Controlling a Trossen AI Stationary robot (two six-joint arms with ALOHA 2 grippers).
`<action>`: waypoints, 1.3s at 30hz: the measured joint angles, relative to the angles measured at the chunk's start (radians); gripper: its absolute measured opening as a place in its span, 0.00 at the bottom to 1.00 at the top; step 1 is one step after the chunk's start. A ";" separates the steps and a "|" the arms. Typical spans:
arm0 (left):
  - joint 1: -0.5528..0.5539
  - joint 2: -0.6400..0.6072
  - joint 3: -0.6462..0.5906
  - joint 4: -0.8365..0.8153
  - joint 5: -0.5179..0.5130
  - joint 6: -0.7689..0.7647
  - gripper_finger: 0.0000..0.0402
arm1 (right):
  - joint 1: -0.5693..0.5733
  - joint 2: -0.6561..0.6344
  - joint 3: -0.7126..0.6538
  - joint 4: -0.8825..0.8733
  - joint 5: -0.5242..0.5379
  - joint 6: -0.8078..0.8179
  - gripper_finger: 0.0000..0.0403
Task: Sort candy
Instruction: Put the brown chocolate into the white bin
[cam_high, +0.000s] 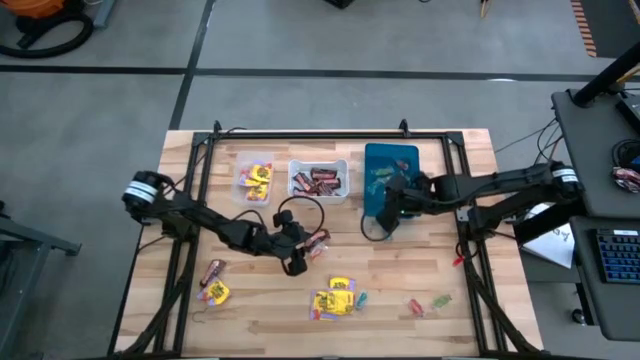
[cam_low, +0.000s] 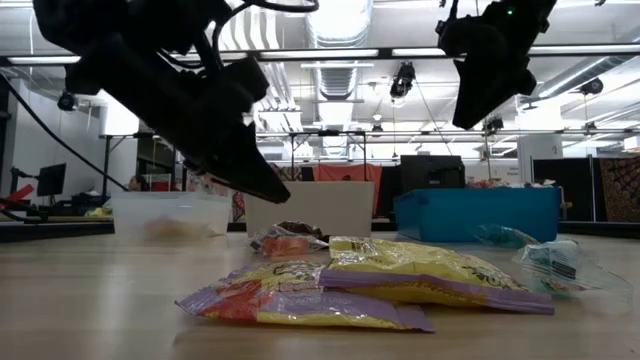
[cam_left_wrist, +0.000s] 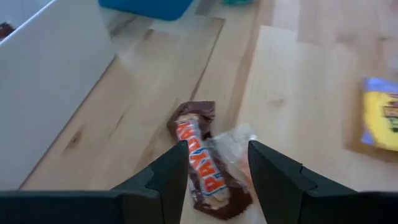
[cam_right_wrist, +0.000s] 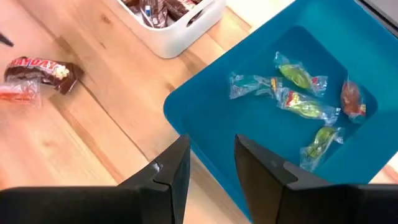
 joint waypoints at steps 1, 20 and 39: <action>0.000 0.006 0.000 0.003 -0.004 -0.001 0.38 | 0.006 0.004 0.000 0.001 0.005 0.005 0.29; 0.008 0.117 0.000 0.053 -0.067 -0.078 0.35 | 0.022 0.011 0.000 0.007 0.033 0.019 0.29; 0.008 0.101 0.000 0.042 -0.050 -0.068 0.02 | 0.022 0.011 0.000 0.018 0.033 0.016 0.29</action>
